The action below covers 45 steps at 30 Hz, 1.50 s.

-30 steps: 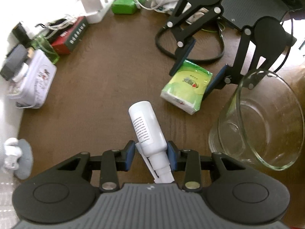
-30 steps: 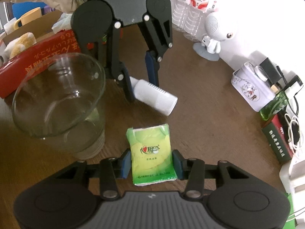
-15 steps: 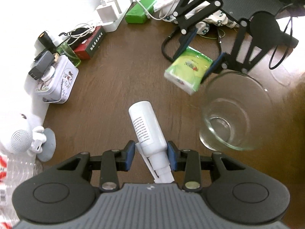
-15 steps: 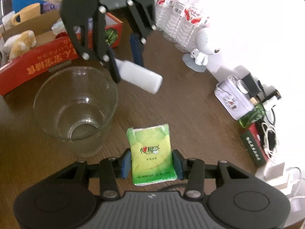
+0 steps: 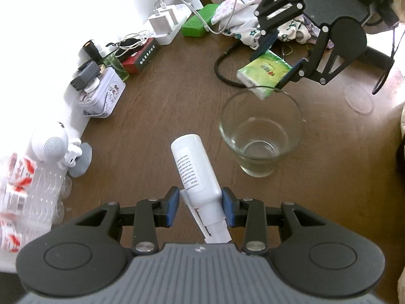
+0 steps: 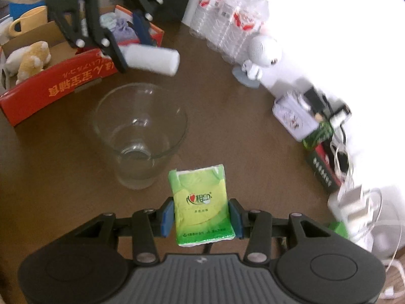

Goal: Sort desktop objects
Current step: 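Lift the spray bottle and tissue pack with both tools and carry them toward the orange box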

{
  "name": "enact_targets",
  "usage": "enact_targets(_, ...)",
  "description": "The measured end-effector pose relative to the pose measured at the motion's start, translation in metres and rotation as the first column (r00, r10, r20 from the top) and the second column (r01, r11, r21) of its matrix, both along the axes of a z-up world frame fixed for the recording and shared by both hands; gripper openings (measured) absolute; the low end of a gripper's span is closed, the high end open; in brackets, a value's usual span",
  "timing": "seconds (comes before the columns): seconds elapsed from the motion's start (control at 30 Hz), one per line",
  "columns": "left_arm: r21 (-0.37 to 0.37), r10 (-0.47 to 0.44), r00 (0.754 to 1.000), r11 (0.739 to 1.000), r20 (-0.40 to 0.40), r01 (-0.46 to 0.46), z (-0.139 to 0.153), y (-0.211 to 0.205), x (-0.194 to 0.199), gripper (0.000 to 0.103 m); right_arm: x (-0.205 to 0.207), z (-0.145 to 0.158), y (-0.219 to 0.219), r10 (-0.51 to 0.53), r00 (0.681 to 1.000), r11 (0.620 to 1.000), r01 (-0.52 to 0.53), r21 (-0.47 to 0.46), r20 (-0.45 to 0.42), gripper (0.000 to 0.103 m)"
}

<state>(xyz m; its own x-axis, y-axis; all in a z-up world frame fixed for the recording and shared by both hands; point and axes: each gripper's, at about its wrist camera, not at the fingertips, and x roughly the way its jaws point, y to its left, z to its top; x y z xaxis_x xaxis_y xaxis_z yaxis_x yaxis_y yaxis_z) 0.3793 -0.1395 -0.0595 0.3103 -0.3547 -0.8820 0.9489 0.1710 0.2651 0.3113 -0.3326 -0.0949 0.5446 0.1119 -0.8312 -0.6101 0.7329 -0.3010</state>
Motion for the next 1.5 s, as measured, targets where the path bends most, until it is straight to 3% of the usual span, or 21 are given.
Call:
enact_targets(0.23,-0.020,0.054,0.998,0.998,0.022,-0.053,0.007,0.027,-0.040,0.037,-0.031,0.008,0.003,-0.087,0.996,0.996,0.087,0.013,-0.001,0.044)
enact_targets(0.63,-0.170,0.183,0.983,0.969,-0.005,-0.181,0.018,0.055,-0.117,0.037,-0.093,0.024,0.024,-0.145,0.989,0.986,0.144,0.078,0.011,0.044)
enact_targets(0.83,-0.239,0.265,0.964,0.934,-0.034,-0.265,0.015,0.065,-0.152,0.037,-0.119,0.025,0.035,-0.173,0.985,0.978,0.172,0.118,-0.004,0.044)
enact_targets(1.07,-0.269,0.332,0.938,0.898,-0.104,-0.348,0.010,0.077,-0.182,0.037,-0.144,0.025,0.050,-0.177,0.984,0.971,0.180,0.158,-0.033,0.044)
enact_targets(1.27,-0.326,0.418,0.889,0.828,-0.186,-0.457,0.011,0.100,-0.195,0.037,-0.160,0.028,0.068,-0.172,0.984,0.958,0.179,0.222,-0.052,0.044)
enact_targets(1.5,-0.321,0.514,0.831,0.767,-0.212,-0.556,0.009,0.127,-0.220,0.037,-0.172,0.036,0.101,-0.121,0.991,0.950,0.134,0.281,-0.064,0.044)
